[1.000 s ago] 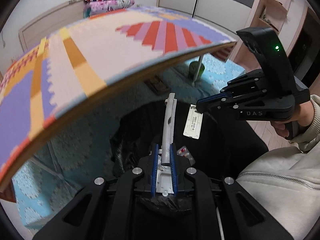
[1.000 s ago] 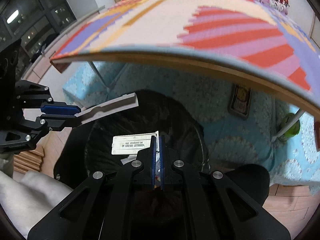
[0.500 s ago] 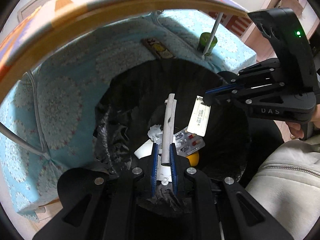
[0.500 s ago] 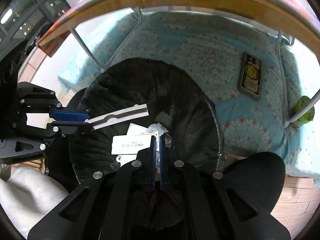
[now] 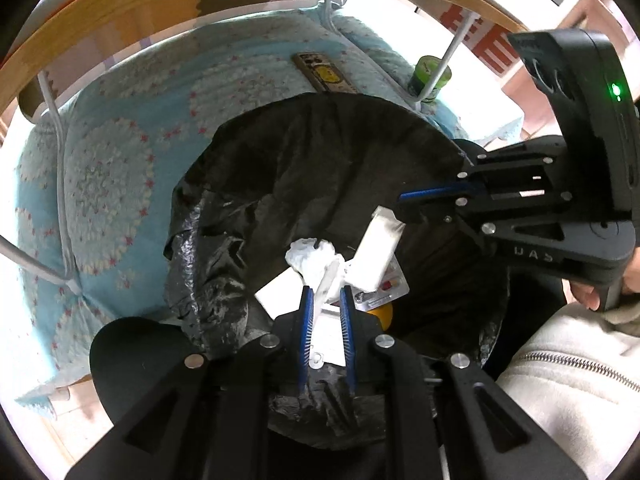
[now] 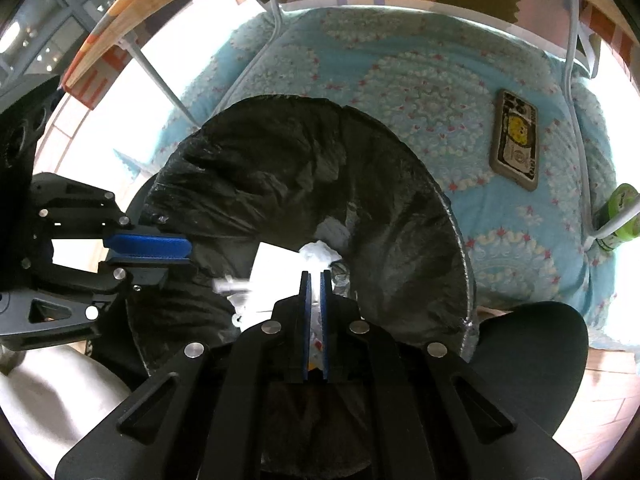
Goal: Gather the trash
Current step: 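Open both tools to drop the strip and card into the bin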
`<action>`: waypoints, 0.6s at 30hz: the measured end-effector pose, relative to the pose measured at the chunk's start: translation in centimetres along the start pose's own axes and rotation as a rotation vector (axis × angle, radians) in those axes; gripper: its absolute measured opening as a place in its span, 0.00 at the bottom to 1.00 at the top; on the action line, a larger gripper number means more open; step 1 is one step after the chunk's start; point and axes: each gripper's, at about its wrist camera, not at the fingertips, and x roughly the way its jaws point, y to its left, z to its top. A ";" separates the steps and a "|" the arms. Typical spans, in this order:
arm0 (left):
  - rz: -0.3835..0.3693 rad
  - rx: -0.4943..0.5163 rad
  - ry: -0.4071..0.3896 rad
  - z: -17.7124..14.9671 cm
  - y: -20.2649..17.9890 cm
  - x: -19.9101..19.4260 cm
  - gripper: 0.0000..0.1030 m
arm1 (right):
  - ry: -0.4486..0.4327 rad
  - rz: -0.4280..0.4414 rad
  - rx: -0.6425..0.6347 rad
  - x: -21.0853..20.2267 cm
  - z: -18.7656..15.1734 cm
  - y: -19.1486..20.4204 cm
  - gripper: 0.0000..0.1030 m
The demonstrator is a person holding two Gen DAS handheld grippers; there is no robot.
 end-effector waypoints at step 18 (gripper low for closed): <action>-0.021 0.005 -0.121 -0.3 -1.5 -4.9 0.46 | -0.071 -0.004 -0.023 -4.9 -0.4 0.4 0.32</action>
